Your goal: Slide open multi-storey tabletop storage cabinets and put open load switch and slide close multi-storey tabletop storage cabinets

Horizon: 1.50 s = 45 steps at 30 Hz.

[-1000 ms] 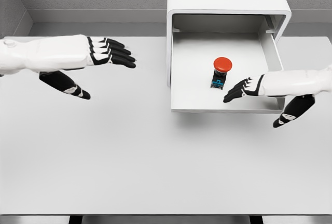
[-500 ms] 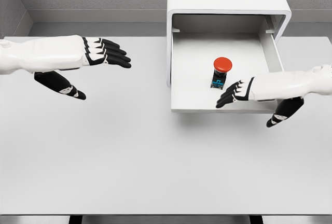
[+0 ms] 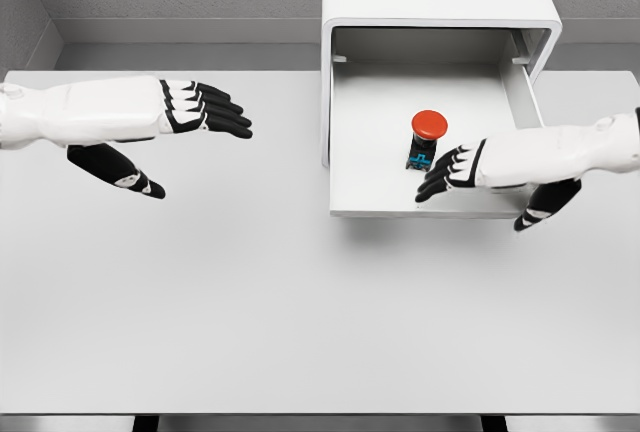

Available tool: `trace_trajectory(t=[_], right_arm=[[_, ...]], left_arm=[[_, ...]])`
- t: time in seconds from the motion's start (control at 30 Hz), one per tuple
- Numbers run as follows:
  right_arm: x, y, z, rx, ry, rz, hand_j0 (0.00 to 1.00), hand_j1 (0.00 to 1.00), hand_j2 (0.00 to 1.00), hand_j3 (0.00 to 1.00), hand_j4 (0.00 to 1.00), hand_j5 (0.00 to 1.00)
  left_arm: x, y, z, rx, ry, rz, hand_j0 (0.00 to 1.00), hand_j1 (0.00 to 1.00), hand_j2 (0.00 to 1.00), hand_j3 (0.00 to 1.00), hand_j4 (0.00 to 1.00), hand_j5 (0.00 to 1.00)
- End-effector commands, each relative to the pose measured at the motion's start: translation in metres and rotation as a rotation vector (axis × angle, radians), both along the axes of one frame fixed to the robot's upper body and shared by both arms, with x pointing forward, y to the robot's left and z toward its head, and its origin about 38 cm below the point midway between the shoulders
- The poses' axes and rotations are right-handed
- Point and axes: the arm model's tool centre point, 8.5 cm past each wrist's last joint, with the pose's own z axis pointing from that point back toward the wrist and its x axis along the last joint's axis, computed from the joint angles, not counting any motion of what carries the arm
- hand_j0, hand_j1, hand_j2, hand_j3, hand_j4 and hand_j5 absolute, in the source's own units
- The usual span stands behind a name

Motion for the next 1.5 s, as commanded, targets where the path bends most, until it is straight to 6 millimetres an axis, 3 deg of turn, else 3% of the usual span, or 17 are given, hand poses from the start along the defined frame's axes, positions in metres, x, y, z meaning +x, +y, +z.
trace_trajectory(t=[0.0, 0.3, 0.6, 0.87, 0.93, 1.1, 1.27, 1.33, 1.47], right_arm=[[0.004, -0.004, -0.001, -0.012, -0.008, -0.017, 1.00, 1.00, 1.00, 1.00, 1.00, 1.00], [0.015, -0.012, -0.004, -0.049, -0.028, -0.046, 1.00, 1.00, 1.00, 1.00, 1.00, 1.00], [0.050, -0.002, 0.004, -0.056, -0.073, -0.071, 1.00, 1.00, 1.00, 1.00, 1.00, 1.00], [0.073, -0.027, 0.015, -0.080, -0.108, -0.170, 1.00, 1.00, 1.00, 1.00, 1.00, 1.00], [0.066, -0.015, 0.015, -0.073, -0.107, -0.129, 1.00, 1.00, 1.00, 1.00, 1.00, 1.00], [0.021, 0.038, 0.015, -0.028, -0.110, 0.082, 1.00, 1.00, 1.00, 1.00, 1.00, 1.00], [0.009, 0.022, 0.008, 0.017, -0.097, 0.041, 1.00, 1.00, 1.00, 1.00, 1.00, 1.00], [0.004, 0.016, -0.013, 0.023, -0.046, 0.019, 1.00, 1.00, 1.00, 1.00, 1.00, 1.00], [-0.004, -0.017, -0.024, -0.002, -0.014, -0.060, 1.00, 1.00, 1.00, 1.00, 1.00, 1.00]], left_arm=[[0.000, 0.000, 0.001, -0.004, 0.004, 0.002, 1.00, 1.00, 1.00, 1.00, 1.00, 1.00], [0.000, 0.000, 0.000, -0.004, 0.006, 0.001, 1.00, 1.00, 1.00, 1.00, 1.00, 1.00], [-0.001, 0.001, -0.005, -0.005, 0.018, 0.004, 1.00, 1.00, 1.00, 1.00, 1.00, 1.00], [-0.001, 0.001, -0.006, -0.003, 0.019, 0.006, 1.00, 1.00, 1.00, 1.00, 1.00, 1.00], [-0.001, 0.001, -0.005, -0.005, 0.020, 0.005, 1.00, 1.00, 1.00, 1.00, 1.00, 1.00], [-0.001, 0.001, -0.006, -0.004, 0.019, 0.005, 1.00, 1.00, 1.00, 1.00, 1.00, 1.00], [0.000, 0.001, -0.006, -0.004, 0.020, 0.006, 1.00, 1.00, 1.00, 1.00, 1.00, 1.00], [0.000, 0.001, -0.006, -0.004, 0.020, 0.006, 1.00, 1.00, 1.00, 1.00, 1.00, 1.00], [0.000, 0.001, -0.006, -0.004, 0.020, 0.006, 1.00, 1.00, 1.00, 1.00, 1.00, 1.00]])
